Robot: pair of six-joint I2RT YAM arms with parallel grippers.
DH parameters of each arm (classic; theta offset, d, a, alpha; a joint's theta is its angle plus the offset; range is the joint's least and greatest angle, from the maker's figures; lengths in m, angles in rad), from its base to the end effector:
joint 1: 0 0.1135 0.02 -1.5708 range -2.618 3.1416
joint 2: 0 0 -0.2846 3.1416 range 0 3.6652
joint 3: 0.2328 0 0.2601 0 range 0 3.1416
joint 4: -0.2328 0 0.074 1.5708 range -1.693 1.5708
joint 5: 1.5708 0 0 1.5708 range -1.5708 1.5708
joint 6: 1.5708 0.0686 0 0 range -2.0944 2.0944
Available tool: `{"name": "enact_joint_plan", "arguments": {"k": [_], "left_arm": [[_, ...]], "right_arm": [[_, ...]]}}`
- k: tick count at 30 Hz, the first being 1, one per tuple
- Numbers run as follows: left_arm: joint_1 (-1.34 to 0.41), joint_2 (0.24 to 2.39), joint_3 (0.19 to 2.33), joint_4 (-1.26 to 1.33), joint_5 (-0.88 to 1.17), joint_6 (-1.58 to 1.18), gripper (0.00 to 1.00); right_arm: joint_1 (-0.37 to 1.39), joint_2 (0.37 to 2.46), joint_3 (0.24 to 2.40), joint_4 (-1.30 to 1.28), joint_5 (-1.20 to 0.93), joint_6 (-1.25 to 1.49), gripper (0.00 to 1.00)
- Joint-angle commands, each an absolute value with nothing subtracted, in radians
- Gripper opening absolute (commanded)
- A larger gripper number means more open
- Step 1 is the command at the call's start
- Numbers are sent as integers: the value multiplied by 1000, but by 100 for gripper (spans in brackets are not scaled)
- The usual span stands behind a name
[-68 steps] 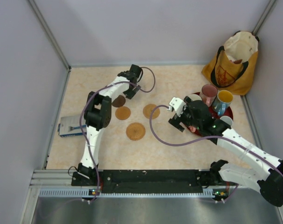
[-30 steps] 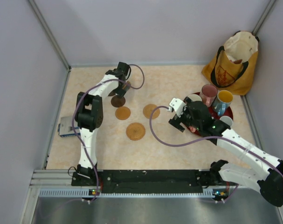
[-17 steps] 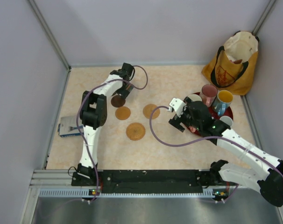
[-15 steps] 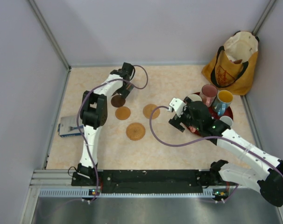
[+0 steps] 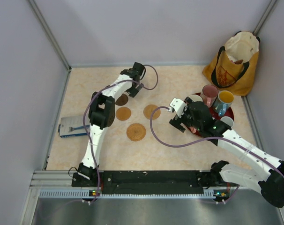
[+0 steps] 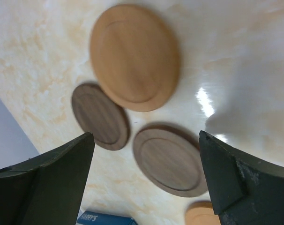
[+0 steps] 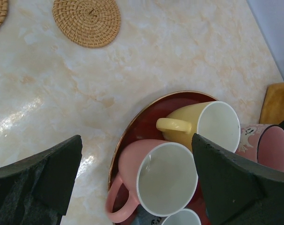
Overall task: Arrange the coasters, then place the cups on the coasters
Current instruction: Move the coaster to the center of the board.
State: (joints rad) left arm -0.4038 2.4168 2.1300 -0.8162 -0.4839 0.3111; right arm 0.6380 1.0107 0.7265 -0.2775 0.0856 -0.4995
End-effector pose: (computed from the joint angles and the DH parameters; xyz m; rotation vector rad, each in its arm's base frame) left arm 0.5216 -0.1881 0.1679 0.7638 2.4803 0.6101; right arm 0.2035 0.1436 0.2654 -1.1045 1.8215 -0.0096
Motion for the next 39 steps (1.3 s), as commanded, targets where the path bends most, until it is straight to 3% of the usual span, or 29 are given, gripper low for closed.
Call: {"name": "enact_joint_plan", "arguments": {"k": [1, 10, 17, 31, 39], "left_arm": [[-483, 2453, 2155, -813, -445, 308, 97], [-535, 2474, 2232, -801, -495, 311, 98], [-494, 2350, 2185, -810, -448, 273, 98], [-244, 2167, 1985, -860, -14, 109, 96], [-196, 2190, 1965, -920, 113, 45, 87]], "right_arm": [[630, 1005, 721, -249, 92, -512, 99], [630, 1000, 718, -247, 95, -515, 99], [630, 996, 715, -245, 97, -520, 99], [630, 992, 712, -242, 97, -523, 99], [630, 1002, 712, -241, 104, -525, 99]]}}
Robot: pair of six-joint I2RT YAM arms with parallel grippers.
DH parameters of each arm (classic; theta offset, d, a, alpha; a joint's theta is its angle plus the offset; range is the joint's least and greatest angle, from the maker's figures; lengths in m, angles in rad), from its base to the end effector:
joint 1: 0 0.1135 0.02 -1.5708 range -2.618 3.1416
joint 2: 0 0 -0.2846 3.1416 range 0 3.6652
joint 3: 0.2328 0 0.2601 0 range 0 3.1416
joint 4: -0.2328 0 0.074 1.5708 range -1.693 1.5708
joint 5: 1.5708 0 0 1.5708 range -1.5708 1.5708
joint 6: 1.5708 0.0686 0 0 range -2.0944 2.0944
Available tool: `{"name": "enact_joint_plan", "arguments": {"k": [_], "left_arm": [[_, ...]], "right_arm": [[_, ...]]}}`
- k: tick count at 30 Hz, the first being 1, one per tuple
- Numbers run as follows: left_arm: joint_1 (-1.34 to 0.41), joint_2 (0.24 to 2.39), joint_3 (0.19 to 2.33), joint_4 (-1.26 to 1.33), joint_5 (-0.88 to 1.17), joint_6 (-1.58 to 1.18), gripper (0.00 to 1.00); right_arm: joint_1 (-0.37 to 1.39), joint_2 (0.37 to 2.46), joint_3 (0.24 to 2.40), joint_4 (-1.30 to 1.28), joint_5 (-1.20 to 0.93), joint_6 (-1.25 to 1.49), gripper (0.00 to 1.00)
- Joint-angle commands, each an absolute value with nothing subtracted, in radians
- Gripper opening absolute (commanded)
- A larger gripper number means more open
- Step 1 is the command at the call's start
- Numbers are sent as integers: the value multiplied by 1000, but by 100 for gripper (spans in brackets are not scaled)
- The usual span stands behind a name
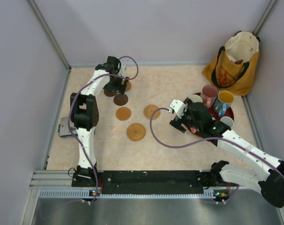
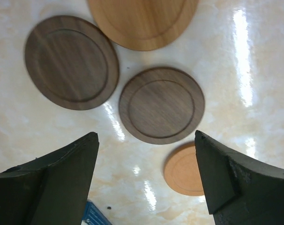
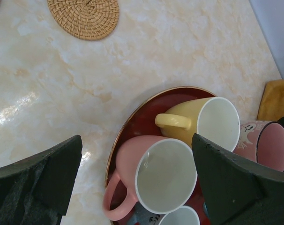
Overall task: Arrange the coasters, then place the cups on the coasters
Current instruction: Move the coaster to the center of the board.
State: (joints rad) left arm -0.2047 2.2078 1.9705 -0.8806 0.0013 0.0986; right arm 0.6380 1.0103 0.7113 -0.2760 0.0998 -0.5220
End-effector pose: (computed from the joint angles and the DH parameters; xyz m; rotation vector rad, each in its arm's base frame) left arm 0.5011 -0.1041 0.2129 0.4067 2.6583 -0.0346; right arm 0.2030 0.1420 0.2600 -1.1252 1.8236 -0.0393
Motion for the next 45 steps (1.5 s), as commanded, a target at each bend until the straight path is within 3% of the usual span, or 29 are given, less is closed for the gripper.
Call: {"name": "enact_joint_plan", "arguments": {"k": [1, 6, 15, 29, 35, 45], "left_arm": [[-192, 2195, 1964, -920, 123, 35, 83], [-175, 2217, 1945, -923, 137, 5, 70], [-144, 2243, 1944, -911, 84, -51, 68], [-141, 2322, 1950, -936, 110, -49, 56], [-147, 2355, 1979, -940, 146, -52, 42], [-207, 2404, 2077, -956, 164, -46, 44]], "right_arm": [[630, 1002, 712, -241, 101, -525, 99], [630, 1002, 710, -238, 104, -526, 99], [630, 1003, 709, -238, 104, -531, 99], [630, 1009, 707, -236, 104, -532, 99], [630, 1015, 706, -235, 104, -532, 99], [630, 1028, 707, -233, 109, -534, 99]]}}
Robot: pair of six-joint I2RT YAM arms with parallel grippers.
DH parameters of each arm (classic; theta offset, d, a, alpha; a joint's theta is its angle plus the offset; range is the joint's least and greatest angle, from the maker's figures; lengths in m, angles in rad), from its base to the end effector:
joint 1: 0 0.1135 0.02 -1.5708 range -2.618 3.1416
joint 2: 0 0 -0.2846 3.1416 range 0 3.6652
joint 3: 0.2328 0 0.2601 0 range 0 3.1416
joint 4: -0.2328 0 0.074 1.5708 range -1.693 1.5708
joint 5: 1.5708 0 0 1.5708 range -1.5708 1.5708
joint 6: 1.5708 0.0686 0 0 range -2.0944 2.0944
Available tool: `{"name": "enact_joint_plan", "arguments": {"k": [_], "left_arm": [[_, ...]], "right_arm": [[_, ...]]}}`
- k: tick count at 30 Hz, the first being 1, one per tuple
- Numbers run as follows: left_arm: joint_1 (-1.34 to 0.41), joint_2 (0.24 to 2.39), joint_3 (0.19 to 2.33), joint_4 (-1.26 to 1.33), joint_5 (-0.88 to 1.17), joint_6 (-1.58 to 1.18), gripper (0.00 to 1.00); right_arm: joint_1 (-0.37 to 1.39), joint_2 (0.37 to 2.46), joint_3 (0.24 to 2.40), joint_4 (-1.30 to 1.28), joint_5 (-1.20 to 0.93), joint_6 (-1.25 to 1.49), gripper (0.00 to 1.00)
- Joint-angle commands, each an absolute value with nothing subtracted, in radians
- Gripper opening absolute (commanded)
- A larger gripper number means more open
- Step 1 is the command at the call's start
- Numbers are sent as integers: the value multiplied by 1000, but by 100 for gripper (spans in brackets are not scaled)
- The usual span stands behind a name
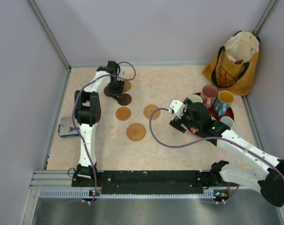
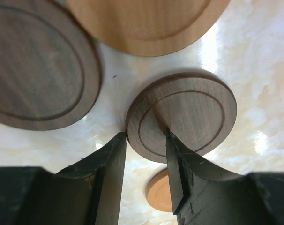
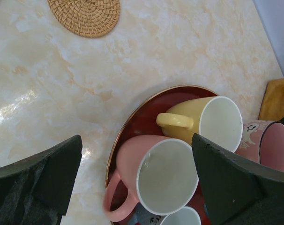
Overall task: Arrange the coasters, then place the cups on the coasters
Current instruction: Move the coaster to the center of the board.
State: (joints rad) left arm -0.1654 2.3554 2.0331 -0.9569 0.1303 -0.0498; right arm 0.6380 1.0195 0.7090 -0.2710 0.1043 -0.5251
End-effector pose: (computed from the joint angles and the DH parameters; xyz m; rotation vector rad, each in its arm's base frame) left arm 0.5124 -0.0946 0.1556 0.1924 2.8505 -0.2304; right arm 0.2043 0.1426 0.2576 -1.1295 1.8283 -0.0466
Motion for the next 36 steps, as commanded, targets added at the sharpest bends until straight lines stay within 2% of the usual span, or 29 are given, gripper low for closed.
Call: {"name": "enact_joint_plan", "arguments": {"k": [1, 9, 15, 21, 25, 28, 33, 36], "left_arm": [[-215, 2405, 2083, -953, 164, -46, 44], [-250, 2431, 2169, -946, 149, -52, 52], [-224, 2355, 2240, -927, 176, -64, 69], [-157, 2168, 2205, -920, 224, -48, 88], [-75, 1985, 2024, -887, 239, -29, 98], [-19, 1837, 1835, -868, 190, 32, 99], [116, 1587, 1450, -781, 251, 116, 99], [158, 1467, 1291, -752, 221, 166, 99]], "right_arm": [[630, 1028, 707, -233, 109, -534, 99], [630, 1037, 707, -230, 115, -532, 99], [630, 1063, 727, -216, 117, -492, 99], [630, 1149, 811, -212, 132, -443, 99], [632, 1250, 923, -232, 137, -428, 99], [646, 1368, 1050, -256, 152, -408, 99], [713, 1604, 1296, -267, 222, -364, 99], [739, 1779, 1466, -294, 250, -312, 99]]}}
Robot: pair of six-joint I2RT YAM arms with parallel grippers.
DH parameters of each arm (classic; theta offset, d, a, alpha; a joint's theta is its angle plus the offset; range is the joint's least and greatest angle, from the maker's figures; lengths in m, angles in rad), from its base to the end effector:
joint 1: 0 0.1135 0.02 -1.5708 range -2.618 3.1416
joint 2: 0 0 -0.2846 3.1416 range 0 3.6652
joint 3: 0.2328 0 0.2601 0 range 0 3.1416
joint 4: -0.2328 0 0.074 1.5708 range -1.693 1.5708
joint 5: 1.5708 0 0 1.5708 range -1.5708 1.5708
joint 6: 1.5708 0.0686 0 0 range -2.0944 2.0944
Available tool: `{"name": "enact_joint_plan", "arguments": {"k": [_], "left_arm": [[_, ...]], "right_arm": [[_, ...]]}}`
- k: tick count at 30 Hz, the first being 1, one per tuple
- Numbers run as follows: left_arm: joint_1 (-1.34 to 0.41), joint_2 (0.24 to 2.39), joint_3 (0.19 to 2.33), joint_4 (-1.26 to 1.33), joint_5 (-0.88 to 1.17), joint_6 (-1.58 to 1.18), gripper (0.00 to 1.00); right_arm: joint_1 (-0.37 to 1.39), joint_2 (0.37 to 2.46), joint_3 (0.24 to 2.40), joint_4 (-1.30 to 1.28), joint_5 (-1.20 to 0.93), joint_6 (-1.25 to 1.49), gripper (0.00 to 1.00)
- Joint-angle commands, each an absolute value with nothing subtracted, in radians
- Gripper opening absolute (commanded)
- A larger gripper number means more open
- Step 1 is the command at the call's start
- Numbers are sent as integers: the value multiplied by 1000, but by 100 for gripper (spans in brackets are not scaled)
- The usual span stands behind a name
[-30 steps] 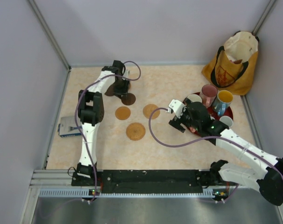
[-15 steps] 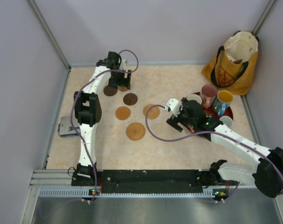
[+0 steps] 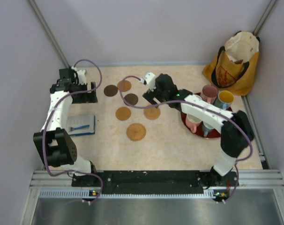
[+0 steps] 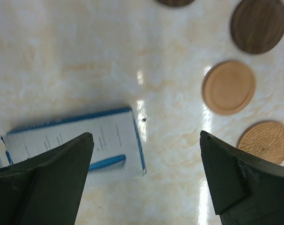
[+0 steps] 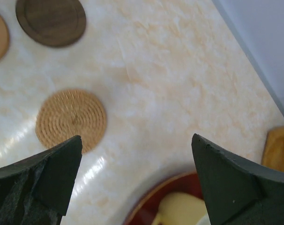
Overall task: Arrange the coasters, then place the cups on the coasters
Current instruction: Move the coaster to the center of the board.
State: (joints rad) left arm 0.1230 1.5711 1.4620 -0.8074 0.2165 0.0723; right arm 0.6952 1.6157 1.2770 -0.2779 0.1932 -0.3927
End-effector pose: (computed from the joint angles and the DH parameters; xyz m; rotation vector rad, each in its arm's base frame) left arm 0.3631 0.0300 0.3183 0.0284 2.4663 -0.1850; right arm 0.3208 0.2504 0.2886 -1.0309 1.9147 -0.0389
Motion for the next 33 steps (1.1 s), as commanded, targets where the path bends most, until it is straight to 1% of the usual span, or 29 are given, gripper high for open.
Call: {"name": "enact_joint_plan", "arguments": {"k": [1, 4, 8, 11, 15, 22, 29, 33], "left_arm": [[166, 1430, 1243, -732, 204, 178, 99], [187, 1318, 1123, -683, 198, 205, 99], [198, 1206, 1022, -620, 213, 221, 99], [201, 1157, 968, -588, 222, 221, 99], [215, 1144, 945, -583, 209, 213, 99], [250, 1137, 934, -569, 267, 212, 99], [268, 1149, 928, -568, 324, 213, 99], [275, 1151, 927, -566, 342, 213, 99]], "right_arm": [[744, 1840, 1536, -314, 252, -286, 99], [753, 2001, 1751, -392, 249, -216, 99], [762, 2192, 1983, -414, 276, -160, 99], [768, 2311, 2104, -431, 299, -146, 99], [779, 2422, 2203, -436, 327, -149, 99], [782, 2511, 2244, -433, 406, -205, 99], [759, 2526, 2200, -433, 466, -253, 99], [730, 2504, 2129, -431, 476, -261, 99]]}}
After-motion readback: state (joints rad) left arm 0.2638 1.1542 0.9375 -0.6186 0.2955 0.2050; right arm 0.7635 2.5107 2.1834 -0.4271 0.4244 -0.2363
